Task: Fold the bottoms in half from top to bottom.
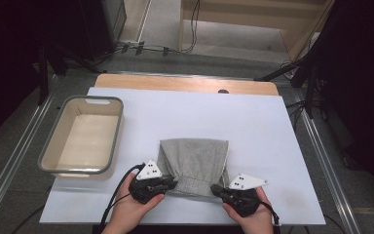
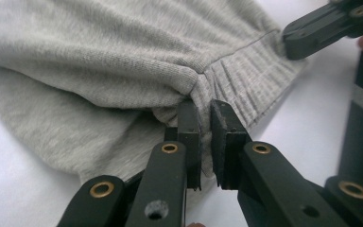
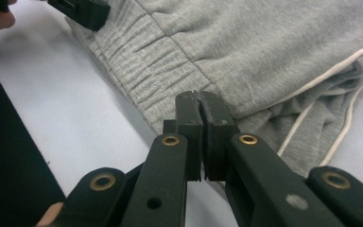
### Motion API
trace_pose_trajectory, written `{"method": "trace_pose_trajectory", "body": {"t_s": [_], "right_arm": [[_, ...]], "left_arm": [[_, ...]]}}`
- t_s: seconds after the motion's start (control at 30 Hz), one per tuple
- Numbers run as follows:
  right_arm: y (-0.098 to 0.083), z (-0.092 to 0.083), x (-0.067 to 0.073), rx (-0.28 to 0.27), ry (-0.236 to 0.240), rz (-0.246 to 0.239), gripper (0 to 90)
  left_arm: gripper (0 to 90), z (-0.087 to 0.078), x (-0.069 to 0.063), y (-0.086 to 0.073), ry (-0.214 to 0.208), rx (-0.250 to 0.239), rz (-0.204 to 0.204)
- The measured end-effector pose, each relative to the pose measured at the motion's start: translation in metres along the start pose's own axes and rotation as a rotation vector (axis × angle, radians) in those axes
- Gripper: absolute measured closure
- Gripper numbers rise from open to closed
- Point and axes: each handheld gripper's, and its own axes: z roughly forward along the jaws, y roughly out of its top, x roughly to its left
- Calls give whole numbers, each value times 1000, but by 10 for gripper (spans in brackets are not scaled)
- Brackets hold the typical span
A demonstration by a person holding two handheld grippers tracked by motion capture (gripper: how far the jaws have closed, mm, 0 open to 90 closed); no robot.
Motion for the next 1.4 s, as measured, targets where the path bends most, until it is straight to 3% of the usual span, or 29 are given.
{"method": "trace_pose_trajectory", "body": {"t_s": [0.07, 0.17, 0.27, 0.37, 0.43, 0.53, 0.57, 0.7, 0.77, 0.87, 1.1, 1.27, 1.33, 1.4], "right_arm": [[0, -2, 1, -3, 6, 0, 858], [0, 1, 3, -2, -2, -22, 858], [-3, 8, 2, 4, -14, -33, 856], [-4, 9, 1, -4, -15, -36, 839], [-5, 9, 1, -13, -2, -48, 796], [-4, 6, -2, -38, 26, -43, 660], [-3, 4, -3, -52, 35, -44, 605], [2, -2, -3, -83, 9, -61, 425], [5, -6, -3, -98, 0, -73, 375], [10, -12, -5, -130, 27, -63, 331], [19, -21, -13, -169, 20, -52, 220], [27, -23, -21, -173, 6, -22, 99], [31, -22, -26, -160, 9, 4, 0], [35, -22, -31, -152, 16, 26, 0]], "left_arm": [[833, -2, -1, -3, -5, 1, 2], [827, 3, 0, -10, 20, 10, 1], [814, 5, 4, -13, 9, -1, -19], [784, 4, 3, -13, 26, -7, -8], [733, 2, 2, -12, 35, -21, -7], [676, -1, 3, -11, 30, -44, -10], [626, -6, 3, -9, 30, -81, -15], [471, -17, 3, -4, 50, -137, -23], [416, -23, 3, -1, 57, -166, -18], [333, -27, 3, -1, 56, -187, -21], [144, -30, 3, 2, 38, -201, -22], [74, -32, 3, 3, 27, -219, -28], [32, -33, 4, 3, 25, -221, -32], [0, -35, 5, 3, 17, -225, -30]]}}
